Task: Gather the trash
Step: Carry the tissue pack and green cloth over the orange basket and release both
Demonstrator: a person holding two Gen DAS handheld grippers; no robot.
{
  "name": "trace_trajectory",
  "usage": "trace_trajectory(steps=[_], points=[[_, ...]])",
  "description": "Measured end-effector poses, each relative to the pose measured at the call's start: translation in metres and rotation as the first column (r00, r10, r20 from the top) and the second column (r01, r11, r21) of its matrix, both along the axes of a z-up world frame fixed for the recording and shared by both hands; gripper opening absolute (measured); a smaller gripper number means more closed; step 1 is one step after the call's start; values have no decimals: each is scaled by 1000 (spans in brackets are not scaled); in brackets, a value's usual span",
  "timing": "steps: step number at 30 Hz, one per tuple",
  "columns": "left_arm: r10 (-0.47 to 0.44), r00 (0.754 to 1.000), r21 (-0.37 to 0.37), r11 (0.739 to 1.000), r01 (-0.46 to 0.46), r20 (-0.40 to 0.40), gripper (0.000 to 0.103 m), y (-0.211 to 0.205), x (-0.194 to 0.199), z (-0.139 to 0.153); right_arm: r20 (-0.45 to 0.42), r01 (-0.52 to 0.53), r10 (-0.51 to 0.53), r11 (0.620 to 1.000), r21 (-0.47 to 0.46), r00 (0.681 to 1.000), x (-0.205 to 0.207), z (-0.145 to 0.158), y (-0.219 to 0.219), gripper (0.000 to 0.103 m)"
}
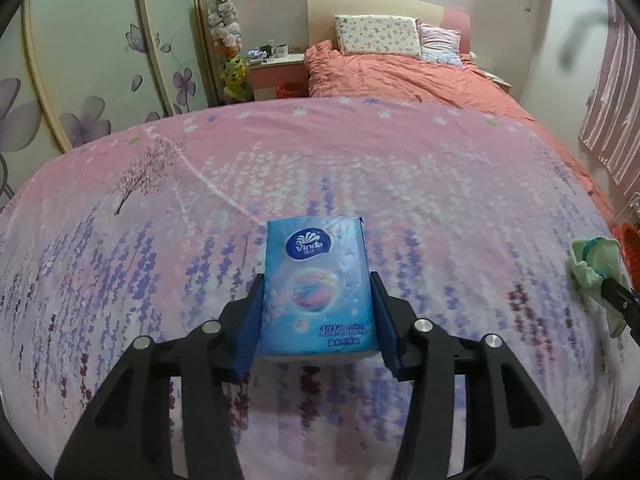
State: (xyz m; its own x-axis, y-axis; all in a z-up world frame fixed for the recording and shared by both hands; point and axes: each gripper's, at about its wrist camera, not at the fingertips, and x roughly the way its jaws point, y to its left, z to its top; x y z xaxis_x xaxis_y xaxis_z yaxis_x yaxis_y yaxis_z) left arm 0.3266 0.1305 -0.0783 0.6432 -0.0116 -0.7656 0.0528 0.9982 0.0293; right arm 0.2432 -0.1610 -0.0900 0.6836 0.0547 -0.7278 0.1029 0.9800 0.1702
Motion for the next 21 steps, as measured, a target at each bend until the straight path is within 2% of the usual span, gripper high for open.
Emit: trace_trajectory(steps=[11, 15, 21], points=[[-112, 988, -32, 993, 116, 107, 49, -63, -36, 65, 145, 28, -26, 1000, -11, 989, -39, 62, -31, 14], [-176, 975, -38, 982, 183, 136, 49, -97, -50, 84, 182, 53, -49, 999, -13, 982, -55, 79, -50, 14], [-285, 944, -45, 954, 296, 167, 49, -158, -70, 103, 208, 97, -96, 995, 3, 973, -74, 87, -82, 14]])
